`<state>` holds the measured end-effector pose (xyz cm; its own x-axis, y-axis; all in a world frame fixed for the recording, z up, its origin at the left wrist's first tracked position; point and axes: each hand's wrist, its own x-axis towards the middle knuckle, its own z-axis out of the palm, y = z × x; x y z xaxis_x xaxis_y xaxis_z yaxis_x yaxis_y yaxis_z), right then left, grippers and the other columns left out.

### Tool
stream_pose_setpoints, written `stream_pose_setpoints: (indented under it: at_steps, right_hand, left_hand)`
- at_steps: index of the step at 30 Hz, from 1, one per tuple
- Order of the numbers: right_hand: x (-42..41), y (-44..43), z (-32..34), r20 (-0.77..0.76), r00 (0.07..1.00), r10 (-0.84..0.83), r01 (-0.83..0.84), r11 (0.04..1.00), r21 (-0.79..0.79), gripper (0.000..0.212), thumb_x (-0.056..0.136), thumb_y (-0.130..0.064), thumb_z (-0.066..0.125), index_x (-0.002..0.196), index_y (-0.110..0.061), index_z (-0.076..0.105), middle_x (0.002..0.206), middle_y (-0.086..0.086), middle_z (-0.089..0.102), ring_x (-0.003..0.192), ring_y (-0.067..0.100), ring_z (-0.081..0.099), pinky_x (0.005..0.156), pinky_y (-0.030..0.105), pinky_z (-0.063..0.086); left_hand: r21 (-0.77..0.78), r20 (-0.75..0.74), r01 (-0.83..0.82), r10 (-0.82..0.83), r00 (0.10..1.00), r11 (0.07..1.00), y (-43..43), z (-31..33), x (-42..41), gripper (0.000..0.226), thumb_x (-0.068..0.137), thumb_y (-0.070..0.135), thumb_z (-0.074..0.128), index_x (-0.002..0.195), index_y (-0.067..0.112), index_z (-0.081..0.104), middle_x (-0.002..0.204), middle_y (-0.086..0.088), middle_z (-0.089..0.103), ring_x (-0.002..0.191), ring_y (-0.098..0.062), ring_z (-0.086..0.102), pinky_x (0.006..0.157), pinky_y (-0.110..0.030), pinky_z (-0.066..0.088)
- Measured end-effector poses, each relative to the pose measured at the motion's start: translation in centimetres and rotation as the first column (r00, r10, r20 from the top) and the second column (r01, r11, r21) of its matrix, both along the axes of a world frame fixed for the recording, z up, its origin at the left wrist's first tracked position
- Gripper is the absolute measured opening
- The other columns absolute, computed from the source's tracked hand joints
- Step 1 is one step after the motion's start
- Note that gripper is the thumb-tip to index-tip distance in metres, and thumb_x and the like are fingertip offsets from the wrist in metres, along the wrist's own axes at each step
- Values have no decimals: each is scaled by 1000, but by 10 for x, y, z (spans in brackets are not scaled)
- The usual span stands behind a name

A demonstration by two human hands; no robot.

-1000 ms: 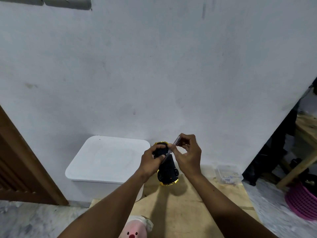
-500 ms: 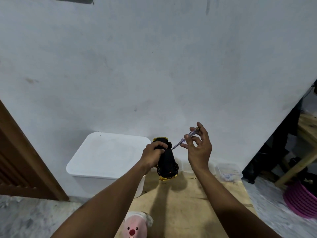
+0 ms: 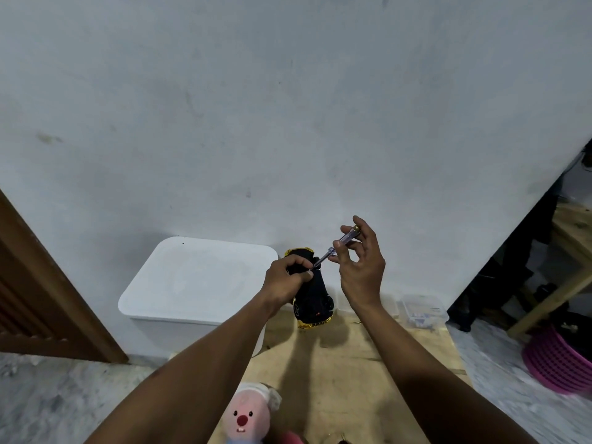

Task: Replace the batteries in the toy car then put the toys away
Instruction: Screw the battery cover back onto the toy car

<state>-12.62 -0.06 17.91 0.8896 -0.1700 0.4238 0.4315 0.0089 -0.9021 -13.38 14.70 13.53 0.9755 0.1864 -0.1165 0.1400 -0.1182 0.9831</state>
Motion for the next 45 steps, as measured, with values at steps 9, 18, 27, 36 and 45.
stream_pose_setpoints:
  at_steps: [9, 18, 27, 36, 45]
  right_hand:
    - [-4, 0, -1, 30, 999, -11, 12, 1000, -22, 50, 92, 1, 65, 133, -24, 54, 114, -1, 66, 94, 28, 65, 72, 43, 63]
    - [-7, 3, 2, 74, 996, -59, 62, 997, -40, 48, 93, -3, 65, 133, -27, 53, 113, -7, 67, 94, 24, 67, 73, 47, 62]
    - [-10, 6, 1, 70, 997, -15, 23, 994, -103, 48, 94, -4, 64, 131, -32, 53, 113, -14, 66, 97, 23, 66, 74, 46, 62]
    - [-14, 5, -2, 70, 996, 55, -43, 986, -160, 44, 96, -2, 61, 134, -23, 52, 118, -5, 66, 100, 22, 67, 77, 40, 61]
    - [-14, 2, -1, 73, 993, 93, -74, 971, -226, 61, 93, 3, 61, 134, -41, 49, 110, -1, 70, 97, 14, 71, 69, 21, 56]
  left_hand:
    - [15, 17, -7, 7, 1000, 1000, -3, -1, -2, 18, 80, 18, 74, 78, 36, 72, 99, -5, 71, 97, -29, 67, 68, -38, 56]
    - [13, 49, -31, 31, 998, 999, -2, -1, -3, 18, 79, 16, 76, 76, 33, 73, 98, -3, 71, 99, -26, 66, 82, -42, 58]
    - [4, 36, -28, 28, 999, 1000, 1, -3, -5, 14, 81, 18, 75, 79, 31, 72, 98, -3, 71, 99, -27, 66, 70, -36, 54]
    - [12, 24, -35, 34, 999, 999, 4, -5, -6, 14, 81, 15, 76, 79, 29, 72, 96, -1, 71, 98, -26, 66, 69, -34, 54]
    - [18, 35, -44, 43, 998, 999, 5, -7, -6, 13, 81, 17, 75, 78, 29, 71, 93, -3, 71, 89, -24, 66, 62, -30, 52]
